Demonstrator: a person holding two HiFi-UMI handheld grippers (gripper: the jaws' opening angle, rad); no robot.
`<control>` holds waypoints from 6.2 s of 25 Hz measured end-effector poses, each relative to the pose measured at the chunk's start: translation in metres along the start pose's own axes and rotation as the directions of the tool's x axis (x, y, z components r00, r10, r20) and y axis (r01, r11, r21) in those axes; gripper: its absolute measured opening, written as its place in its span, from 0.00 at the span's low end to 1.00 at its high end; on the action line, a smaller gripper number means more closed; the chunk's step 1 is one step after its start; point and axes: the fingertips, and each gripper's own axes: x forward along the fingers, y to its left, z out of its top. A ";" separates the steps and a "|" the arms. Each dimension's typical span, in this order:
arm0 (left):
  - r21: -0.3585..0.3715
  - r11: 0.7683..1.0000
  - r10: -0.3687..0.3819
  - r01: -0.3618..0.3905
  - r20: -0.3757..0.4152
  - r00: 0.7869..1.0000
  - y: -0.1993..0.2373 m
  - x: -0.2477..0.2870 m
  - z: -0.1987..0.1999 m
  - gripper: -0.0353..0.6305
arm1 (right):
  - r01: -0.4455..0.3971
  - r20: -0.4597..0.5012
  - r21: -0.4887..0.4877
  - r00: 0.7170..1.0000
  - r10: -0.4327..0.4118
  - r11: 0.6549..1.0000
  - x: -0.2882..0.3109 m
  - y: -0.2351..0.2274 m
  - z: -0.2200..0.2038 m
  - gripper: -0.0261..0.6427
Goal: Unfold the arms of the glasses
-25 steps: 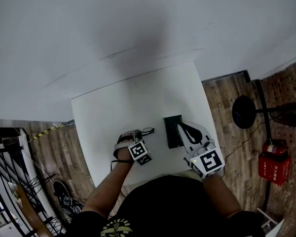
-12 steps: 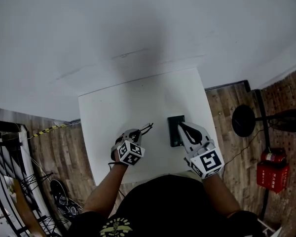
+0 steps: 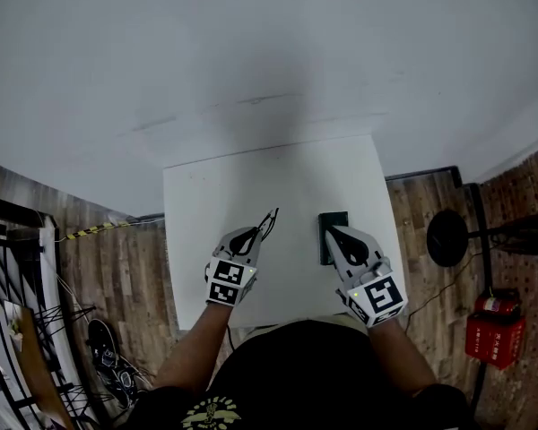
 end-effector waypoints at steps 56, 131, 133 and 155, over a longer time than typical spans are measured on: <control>0.025 0.984 -0.167 0.176 0.474 0.865 -0.064 -0.237 0.051 0.09 | -0.444 0.243 0.208 0.887 0.394 0.871 -0.029 0.239 0.078 0.12; -0.123 0.985 0.155 -0.117 0.374 0.914 0.022 -0.216 0.030 0.08 | -0.222 0.135 0.198 0.971 0.198 0.955 -0.024 0.157 0.031 0.23; -0.113 0.988 0.140 -0.105 0.366 0.920 0.015 -0.206 0.031 0.08 | -0.249 0.125 0.174 0.965 0.229 0.953 -0.021 0.164 0.032 0.23; 0.082 0.995 0.025 -0.052 0.307 0.951 -0.056 -0.185 0.038 0.08 | -0.381 0.123 0.120 0.922 0.367 0.917 -0.011 0.210 0.048 0.23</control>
